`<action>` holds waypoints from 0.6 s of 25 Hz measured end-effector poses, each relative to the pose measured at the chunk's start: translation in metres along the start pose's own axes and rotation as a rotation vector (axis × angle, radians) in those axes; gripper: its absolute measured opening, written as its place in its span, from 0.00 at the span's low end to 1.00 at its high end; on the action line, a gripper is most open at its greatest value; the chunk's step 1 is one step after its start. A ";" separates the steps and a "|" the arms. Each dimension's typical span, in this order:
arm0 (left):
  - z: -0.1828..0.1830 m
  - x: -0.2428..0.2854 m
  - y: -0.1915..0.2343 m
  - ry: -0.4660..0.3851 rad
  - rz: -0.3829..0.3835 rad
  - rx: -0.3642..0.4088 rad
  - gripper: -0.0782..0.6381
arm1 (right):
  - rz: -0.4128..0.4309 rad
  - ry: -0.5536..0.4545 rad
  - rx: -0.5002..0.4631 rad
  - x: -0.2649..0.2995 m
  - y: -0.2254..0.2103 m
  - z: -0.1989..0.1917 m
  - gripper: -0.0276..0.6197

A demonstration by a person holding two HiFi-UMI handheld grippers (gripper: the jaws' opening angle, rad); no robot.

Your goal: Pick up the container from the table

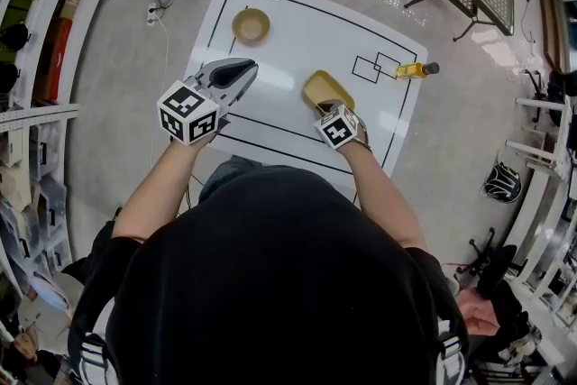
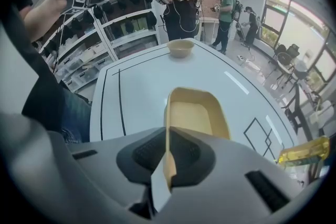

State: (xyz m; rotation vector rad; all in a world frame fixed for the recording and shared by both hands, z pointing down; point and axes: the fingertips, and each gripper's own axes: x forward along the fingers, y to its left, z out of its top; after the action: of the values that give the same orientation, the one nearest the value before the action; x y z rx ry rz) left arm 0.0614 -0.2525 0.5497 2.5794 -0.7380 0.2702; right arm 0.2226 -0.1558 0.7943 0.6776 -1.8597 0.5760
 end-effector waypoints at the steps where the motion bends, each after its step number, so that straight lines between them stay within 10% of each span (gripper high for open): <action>1: 0.001 -0.001 -0.001 -0.001 -0.002 0.003 0.16 | -0.002 0.000 -0.002 -0.001 0.000 0.001 0.07; 15: 0.012 -0.018 -0.021 -0.018 -0.024 0.042 0.16 | -0.033 -0.009 -0.002 -0.027 0.014 0.002 0.07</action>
State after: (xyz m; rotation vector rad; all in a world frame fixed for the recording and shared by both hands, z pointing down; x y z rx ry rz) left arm 0.0585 -0.2342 0.5268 2.6315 -0.7138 0.2580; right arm 0.2202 -0.1412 0.7671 0.7095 -1.8541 0.5503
